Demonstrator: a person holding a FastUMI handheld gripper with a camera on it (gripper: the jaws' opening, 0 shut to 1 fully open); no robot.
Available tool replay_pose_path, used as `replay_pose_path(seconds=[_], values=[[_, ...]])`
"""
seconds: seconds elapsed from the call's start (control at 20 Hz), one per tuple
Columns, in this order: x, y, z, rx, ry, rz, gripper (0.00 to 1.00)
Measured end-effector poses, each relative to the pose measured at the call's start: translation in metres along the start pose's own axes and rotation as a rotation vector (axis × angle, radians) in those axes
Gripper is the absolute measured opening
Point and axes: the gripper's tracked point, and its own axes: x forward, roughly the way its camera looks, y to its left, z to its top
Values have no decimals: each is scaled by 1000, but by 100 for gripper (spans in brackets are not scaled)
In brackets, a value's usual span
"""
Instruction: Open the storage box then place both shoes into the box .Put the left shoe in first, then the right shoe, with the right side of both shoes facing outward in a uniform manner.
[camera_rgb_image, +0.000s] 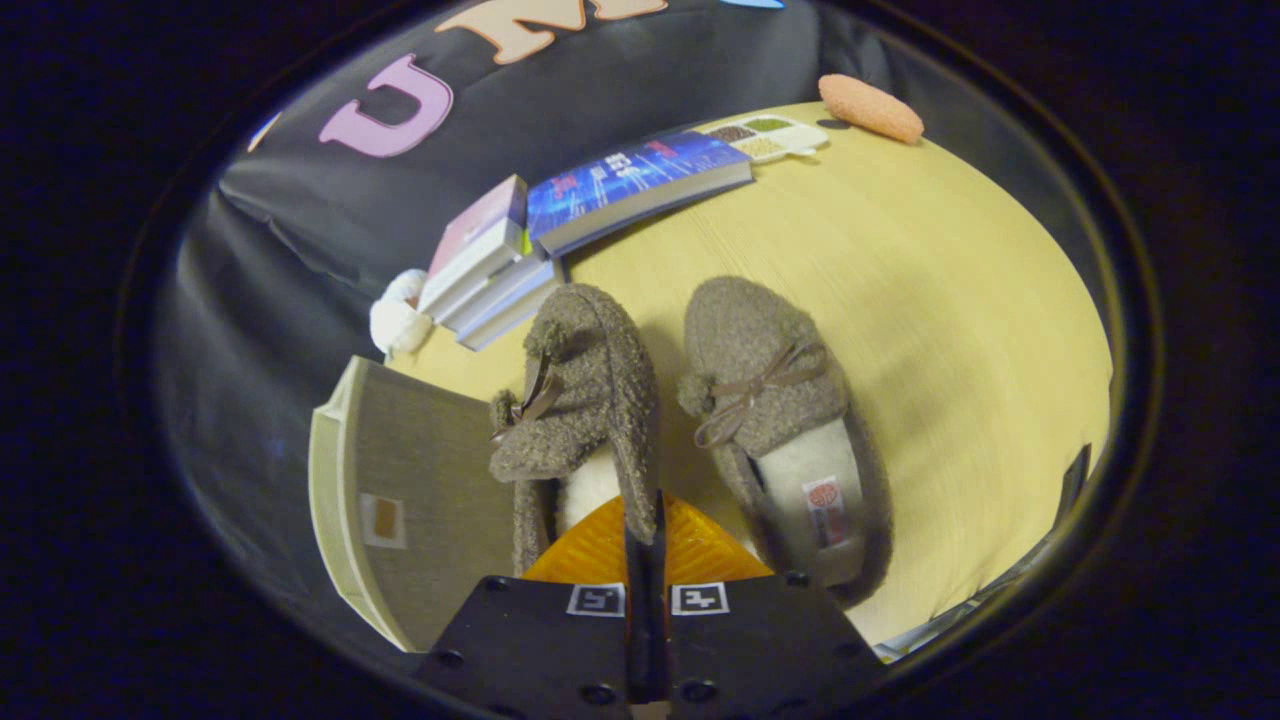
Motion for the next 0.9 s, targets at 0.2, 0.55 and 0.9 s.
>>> replay_pose_path(seconds=[0.2, 0.55, 0.9], values=[[-42, 58, 30, -33, -79, 91, 3], [-82, 192, 20, -66, -90, 285, 3], [-38, 240, -68, -73, 64, 281, 3]])
